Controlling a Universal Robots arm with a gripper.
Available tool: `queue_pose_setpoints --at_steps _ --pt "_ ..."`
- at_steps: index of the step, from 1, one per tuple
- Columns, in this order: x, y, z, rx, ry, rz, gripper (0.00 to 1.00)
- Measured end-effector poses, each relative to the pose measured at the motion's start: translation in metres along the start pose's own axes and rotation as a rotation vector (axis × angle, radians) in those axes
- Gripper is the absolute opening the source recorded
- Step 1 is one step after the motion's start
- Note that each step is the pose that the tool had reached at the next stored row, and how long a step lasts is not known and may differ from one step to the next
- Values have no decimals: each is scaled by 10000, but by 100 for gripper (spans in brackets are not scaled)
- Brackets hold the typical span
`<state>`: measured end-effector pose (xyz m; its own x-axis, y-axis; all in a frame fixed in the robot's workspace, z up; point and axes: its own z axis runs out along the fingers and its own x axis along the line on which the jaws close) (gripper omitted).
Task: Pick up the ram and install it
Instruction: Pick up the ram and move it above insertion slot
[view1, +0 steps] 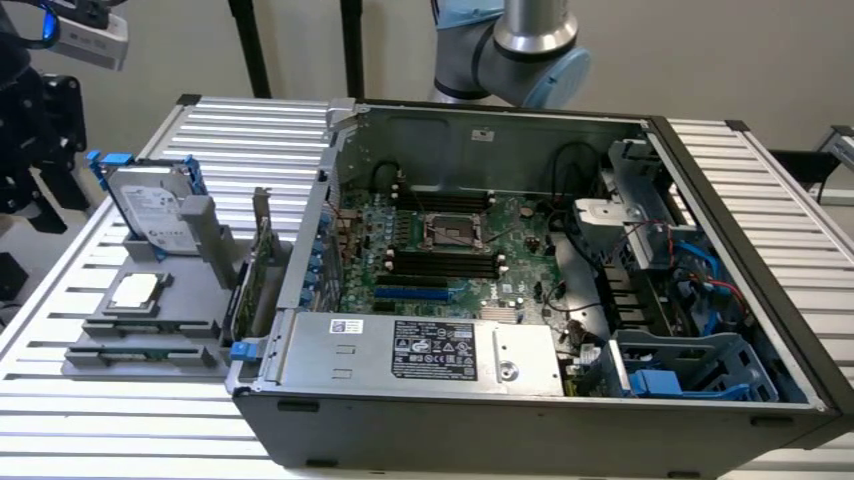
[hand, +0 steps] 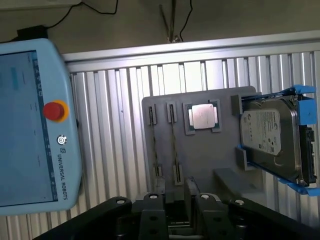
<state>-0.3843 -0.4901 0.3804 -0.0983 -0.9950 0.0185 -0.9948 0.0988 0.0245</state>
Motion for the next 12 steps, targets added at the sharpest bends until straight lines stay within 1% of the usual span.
queue_pose_setpoints --at_steps 1,2,3,7,12 --pt "8 -5 4 -5 0 -1 36" --pt "15 -11 8 -10 1 -2 36" --pt "23 -17 14 -15 1 -2 42" --pt "62 -59 60 -43 -6 -7 42" --pt "89 -83 146 -47 -9 -36 42"
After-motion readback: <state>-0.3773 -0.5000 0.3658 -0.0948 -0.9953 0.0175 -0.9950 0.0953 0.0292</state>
